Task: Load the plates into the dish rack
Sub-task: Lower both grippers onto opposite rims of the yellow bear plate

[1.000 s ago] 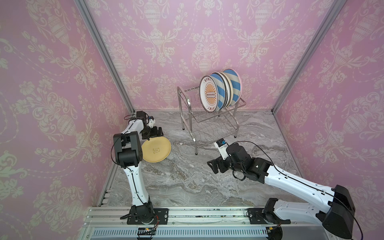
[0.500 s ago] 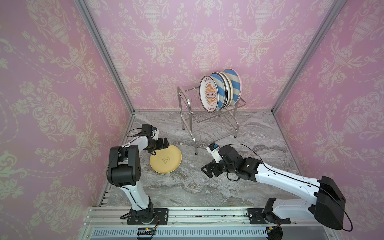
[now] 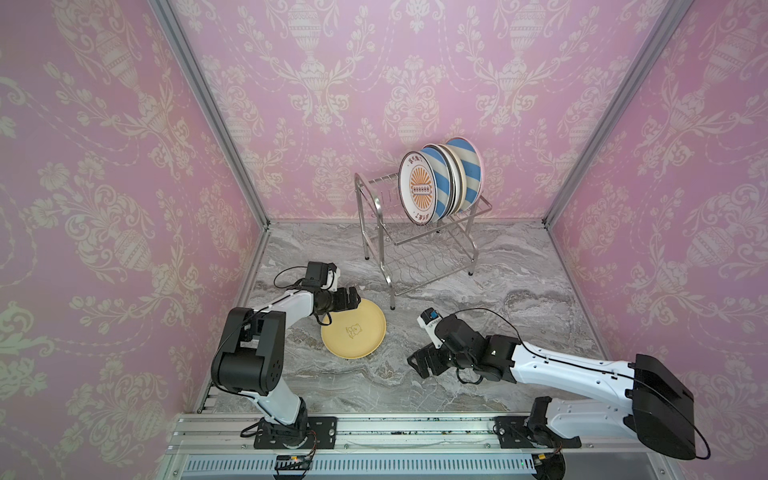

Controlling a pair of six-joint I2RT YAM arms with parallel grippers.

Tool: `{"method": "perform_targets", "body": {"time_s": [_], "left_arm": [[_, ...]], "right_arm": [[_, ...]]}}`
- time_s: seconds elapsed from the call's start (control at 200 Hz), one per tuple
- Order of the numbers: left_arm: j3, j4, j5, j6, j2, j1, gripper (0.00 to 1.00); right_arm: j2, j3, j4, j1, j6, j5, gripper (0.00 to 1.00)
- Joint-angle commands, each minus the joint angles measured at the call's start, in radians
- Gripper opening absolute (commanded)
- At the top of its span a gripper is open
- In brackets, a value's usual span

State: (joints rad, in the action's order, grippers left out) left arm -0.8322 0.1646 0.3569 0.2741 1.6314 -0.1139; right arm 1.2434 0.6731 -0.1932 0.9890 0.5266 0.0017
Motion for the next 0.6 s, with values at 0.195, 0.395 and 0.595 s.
{"method": "perform_targets", "body": {"time_s": [0.195,0.395,0.595], "left_arm": [[0.148,-0.020,0.000,0.100,-0.064,-0.021,0.99],[0.170,-0.021,0.004,0.120,-0.091,-0.032,0.99],[0.233,-0.061,0.011,0.163,-0.151,-0.055,0.99]], "right_arm": [[0.034,-0.030,0.109,-0.001,0.111,0.052,0.87],[0.098,-0.064,0.201,-0.011,0.153,0.009,0.86],[0.167,-0.106,0.416,-0.047,0.262,-0.064,0.76]]}}
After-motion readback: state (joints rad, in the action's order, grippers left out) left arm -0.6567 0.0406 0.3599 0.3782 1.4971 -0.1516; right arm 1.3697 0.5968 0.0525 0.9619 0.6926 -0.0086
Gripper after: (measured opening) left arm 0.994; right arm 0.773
